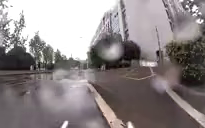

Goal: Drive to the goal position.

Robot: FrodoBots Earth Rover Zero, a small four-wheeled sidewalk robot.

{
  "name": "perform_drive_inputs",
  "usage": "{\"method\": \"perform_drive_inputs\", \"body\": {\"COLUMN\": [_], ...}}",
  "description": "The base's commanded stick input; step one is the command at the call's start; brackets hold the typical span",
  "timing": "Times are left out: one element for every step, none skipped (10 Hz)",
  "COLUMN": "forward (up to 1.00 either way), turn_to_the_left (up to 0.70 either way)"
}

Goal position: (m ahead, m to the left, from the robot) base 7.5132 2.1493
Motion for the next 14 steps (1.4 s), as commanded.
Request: {"method": "perform_drive_inputs", "body": {"forward": [0.45, 0.45, 0.45, 0.45, 0.45, 0.45, 0.45, 0.45, 0.45, 0.45, 0.45, 0.45, 0.45, 0.45], "turn_to_the_left": [0.0, 0.0, 0.0, 0.0, 0.0, 0.0, 0.0, 0.0, 0.0, 0.0, 0.25, 0.26, 0.27, 0.27]}}
